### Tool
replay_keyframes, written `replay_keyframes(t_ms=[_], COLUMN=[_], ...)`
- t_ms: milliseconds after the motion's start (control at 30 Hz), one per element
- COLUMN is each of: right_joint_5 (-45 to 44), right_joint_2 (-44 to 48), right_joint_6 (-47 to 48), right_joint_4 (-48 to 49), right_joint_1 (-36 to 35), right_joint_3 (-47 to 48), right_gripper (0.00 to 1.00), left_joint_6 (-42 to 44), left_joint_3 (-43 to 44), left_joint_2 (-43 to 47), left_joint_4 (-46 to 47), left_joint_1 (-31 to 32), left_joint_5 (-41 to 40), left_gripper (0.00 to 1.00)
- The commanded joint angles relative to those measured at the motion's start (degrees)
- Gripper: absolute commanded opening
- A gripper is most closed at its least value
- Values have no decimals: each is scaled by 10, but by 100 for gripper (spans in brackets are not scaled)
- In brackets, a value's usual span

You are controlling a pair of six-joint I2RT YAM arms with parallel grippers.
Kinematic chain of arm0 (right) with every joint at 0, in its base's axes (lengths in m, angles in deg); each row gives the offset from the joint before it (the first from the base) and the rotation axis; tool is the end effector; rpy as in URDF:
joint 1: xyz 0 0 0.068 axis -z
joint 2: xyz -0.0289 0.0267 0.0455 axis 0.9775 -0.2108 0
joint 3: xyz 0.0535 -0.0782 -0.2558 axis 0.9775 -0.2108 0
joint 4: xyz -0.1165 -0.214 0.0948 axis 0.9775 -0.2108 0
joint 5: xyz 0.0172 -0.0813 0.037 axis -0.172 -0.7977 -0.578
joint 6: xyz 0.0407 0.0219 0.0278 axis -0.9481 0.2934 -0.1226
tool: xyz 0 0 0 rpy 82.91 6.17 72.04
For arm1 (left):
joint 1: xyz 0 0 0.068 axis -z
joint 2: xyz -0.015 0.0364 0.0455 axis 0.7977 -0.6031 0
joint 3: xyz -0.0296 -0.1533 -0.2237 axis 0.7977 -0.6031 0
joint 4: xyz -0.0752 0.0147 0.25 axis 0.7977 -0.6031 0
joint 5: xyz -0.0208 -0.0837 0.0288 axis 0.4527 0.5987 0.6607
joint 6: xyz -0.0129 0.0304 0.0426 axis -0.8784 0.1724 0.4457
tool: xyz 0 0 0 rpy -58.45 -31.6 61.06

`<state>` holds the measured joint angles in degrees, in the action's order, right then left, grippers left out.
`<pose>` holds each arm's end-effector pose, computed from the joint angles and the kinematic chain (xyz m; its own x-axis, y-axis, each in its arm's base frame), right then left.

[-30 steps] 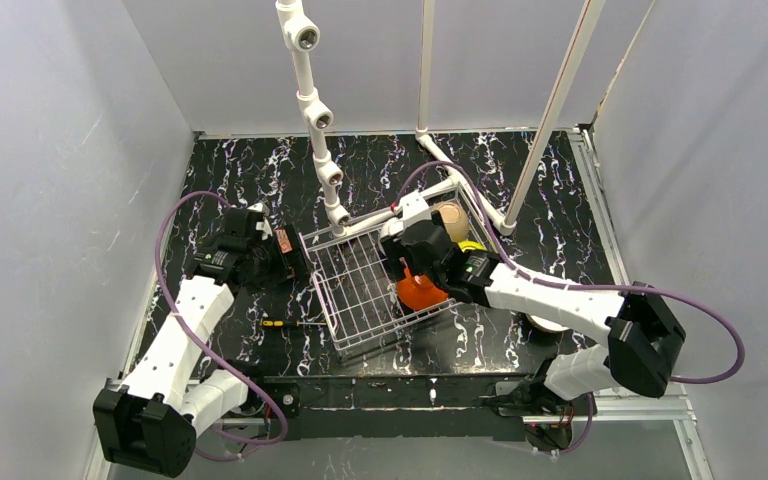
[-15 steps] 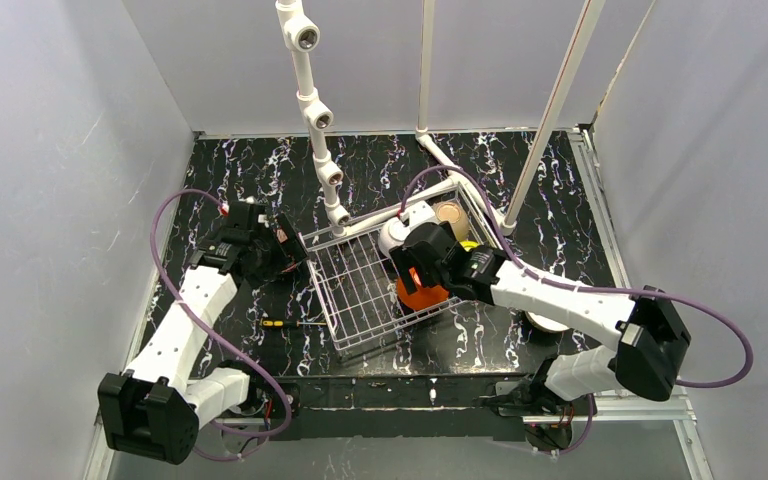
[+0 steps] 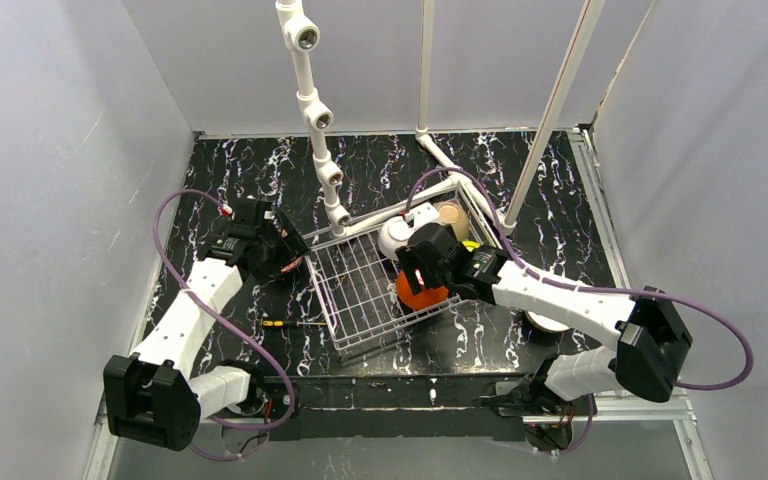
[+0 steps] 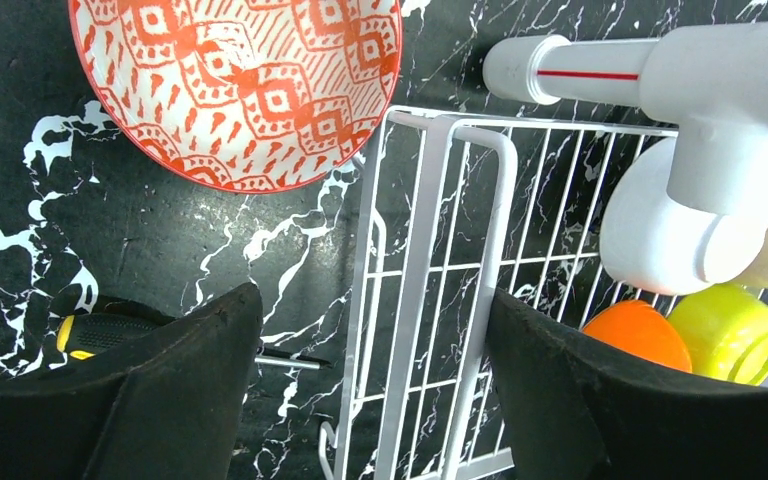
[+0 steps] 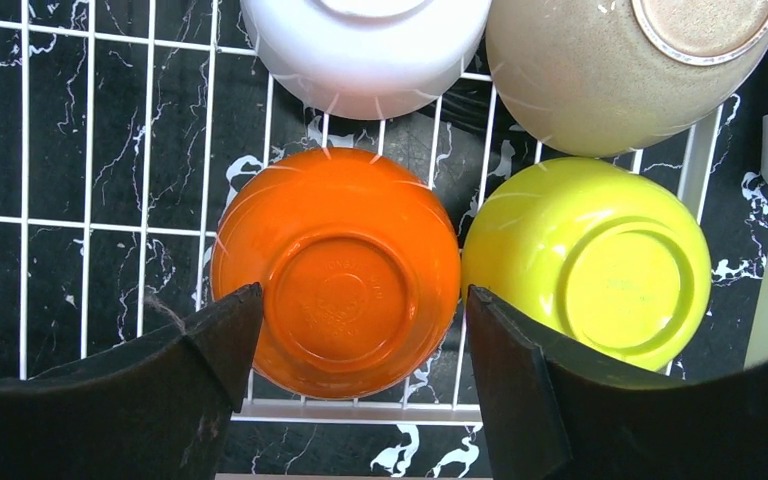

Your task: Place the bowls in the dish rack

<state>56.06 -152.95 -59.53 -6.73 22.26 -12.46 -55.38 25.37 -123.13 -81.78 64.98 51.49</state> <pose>0.1734 0.2260 0.2606 -0.5692 -0.3444 -0.7466 -0.4278 0.8995 -0.0889 0.2296 -0.0477 0.2710 -0.6553 -0.5651 -0.5012 -0.3690 0.8185 -0.4404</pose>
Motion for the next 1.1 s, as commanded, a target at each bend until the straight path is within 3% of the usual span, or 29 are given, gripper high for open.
replay_keyframes(t_ms=[0, 100, 233, 500, 633, 900, 1067], right_joint_5=[-58, -61, -17, 18, 24, 68, 85], right_joint_2=[13, 23, 69, 115, 109, 91, 33], right_joint_6=[-3, -9, -20, -26, -31, -33, -15], right_joint_4=[-19, -23, 19, 50, 56, 77, 85], right_joint_1=[6, 6, 6, 6, 7, 6, 5], right_joint_3=[2, 10, 7, 13, 6, 7, 7], right_gripper=[79, 79, 88, 89, 89, 87, 89], left_joint_6=[-19, -33, -77, 8, 21, 20, -39], left_joint_3=[-28, -34, -32, -60, -72, -17, 2], left_joint_2=[7, 8, 1, 54, 117, 120, 96], left_joint_4=[-47, -51, -72, 52, 81, 9, -40], left_joint_1=[-18, -18, -18, -19, -20, -44, -100], left_joint_5=[-179, -206, -235, -81, -81, -136, -168], left_gripper=[76, 76, 77, 90, 95, 98, 98])
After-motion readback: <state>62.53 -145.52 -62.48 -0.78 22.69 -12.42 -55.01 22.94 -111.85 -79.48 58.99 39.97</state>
